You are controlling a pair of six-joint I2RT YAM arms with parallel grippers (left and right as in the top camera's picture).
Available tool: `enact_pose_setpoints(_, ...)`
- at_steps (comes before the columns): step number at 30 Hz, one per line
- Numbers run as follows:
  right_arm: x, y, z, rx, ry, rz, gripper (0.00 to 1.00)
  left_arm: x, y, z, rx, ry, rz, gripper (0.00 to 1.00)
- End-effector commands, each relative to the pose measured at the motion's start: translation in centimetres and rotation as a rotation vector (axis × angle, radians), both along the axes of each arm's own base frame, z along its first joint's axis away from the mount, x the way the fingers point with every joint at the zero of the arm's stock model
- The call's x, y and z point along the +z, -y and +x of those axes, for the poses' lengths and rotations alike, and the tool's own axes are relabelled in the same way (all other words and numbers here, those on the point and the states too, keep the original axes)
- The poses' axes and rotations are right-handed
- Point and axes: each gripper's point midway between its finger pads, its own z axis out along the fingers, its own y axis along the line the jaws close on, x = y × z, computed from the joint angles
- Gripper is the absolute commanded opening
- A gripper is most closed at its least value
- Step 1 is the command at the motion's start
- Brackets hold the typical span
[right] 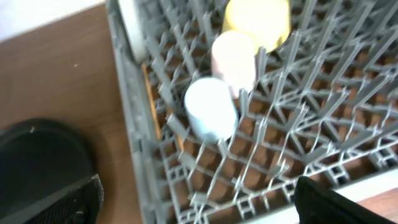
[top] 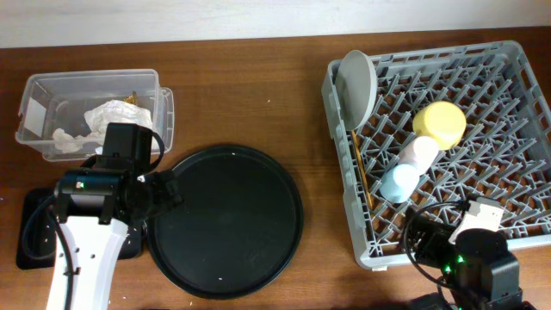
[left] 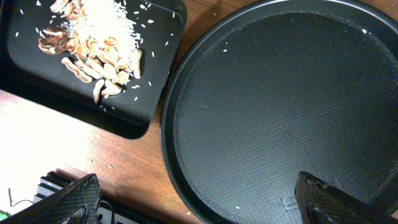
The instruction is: Sort waste into correct bins and load items into the dishwasher rack
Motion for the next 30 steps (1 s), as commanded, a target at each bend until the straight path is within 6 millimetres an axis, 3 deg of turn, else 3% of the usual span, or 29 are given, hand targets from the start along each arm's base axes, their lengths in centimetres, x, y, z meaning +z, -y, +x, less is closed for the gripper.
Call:
enact_pose_setpoints(1, 0.1, 0.9, 0.4, -0.017, 0.092, -0.047, 0.99, 0.4, 0.0, 0.0, 0.012, 0.018, -0.007, 0.99)
enact_pose_setpoints(5, -0.6, -0.7, 1.8, 0.095, 0.230, -0.046, 0.99, 0.5, 0.0, 0.0, 0.012, 0.019, -0.007, 0.99)
enact_pose_setpoints(13, -4.6, -2.3, 4.6, 0.157, 0.428, 0.025, 0.99, 0.5, 0.0, 0.0, 0.012, 0.019, -0.007, 0.99)
enact_pose_setpoints(20, -7.3, -2.6, 6.6, 0.193, 0.525, 0.058, 0.99, 0.5, 0.0, 0.0, 0.012, 0.019, -0.007, 0.99)
enact_pose_setpoints(25, -6.3, -0.8, 6.9, 0.149, 0.585, -0.028, 0.99, 0.5, 0.0, 0.0, 0.012, 0.019, -0.007, 0.99)
enact_pose_setpoints(30, -2.4, -0.6, 7.0, 0.189, 0.763, -0.201, 0.99, 0.5, 0.0, 0.0, 0.012, 0.019, -0.007, 0.99)
